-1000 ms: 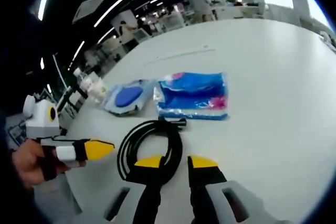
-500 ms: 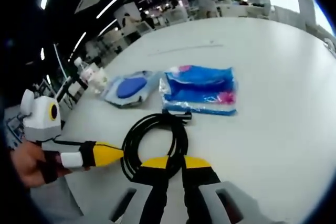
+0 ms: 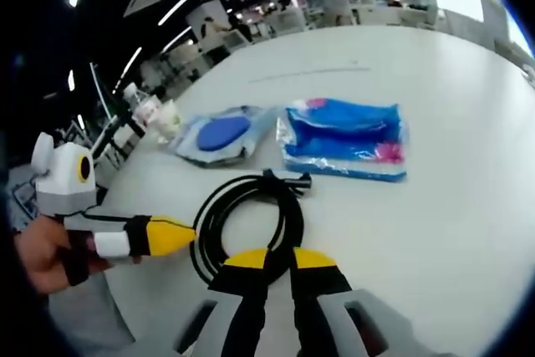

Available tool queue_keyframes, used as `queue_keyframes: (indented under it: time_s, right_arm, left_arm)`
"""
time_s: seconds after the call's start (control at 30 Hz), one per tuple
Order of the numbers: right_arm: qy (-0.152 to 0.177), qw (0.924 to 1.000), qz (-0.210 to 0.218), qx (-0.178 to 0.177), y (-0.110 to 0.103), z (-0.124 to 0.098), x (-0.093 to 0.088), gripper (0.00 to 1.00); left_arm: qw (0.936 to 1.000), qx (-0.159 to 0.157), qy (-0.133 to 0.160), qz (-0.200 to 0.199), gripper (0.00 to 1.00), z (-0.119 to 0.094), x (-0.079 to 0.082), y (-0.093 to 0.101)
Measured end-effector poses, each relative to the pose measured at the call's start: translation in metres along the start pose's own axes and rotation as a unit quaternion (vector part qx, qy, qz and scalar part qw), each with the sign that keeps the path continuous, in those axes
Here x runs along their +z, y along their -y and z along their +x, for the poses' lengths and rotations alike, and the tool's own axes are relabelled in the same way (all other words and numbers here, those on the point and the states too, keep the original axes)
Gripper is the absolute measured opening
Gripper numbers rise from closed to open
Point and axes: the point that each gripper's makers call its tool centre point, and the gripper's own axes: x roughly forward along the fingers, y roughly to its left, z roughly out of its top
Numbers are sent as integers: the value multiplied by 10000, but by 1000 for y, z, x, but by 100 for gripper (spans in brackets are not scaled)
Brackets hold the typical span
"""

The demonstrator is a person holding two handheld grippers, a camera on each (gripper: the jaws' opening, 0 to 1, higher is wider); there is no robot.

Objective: Arrange the tabletop items into an orderly group along one side of the table until the central work area is clear of visible clutter.

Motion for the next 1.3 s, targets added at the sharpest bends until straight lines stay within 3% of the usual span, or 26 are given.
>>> queue_keyframes:
  time_s: [0.23, 0.53, 0.67, 1.17, 1.3]
  right_arm:
    - [-19, 10000, -19, 38, -10, 7, 1, 7]
    - [-21, 10000, -23, -16, -14, 7, -1, 9]
    - [-45, 9999, 42, -82, -12, 5, -1, 14]
    - [132, 9999, 19, -78, -15, -9, 12, 20]
    - [211, 9997, -142, -54, -16, -16, 16, 24]
  left_arm:
    - [9998, 19, 70, -179, 0, -8, 2, -12]
    - [9998, -31, 81, -203, 1, -12, 3, -12]
    - [9987, -139, 146, -477, 9, -16, 6, -10]
    - [9992, 32, 390, -91, 16, -54, 29, -41]
    - [9984, 82, 510, 227, 18, -72, 37, -50]
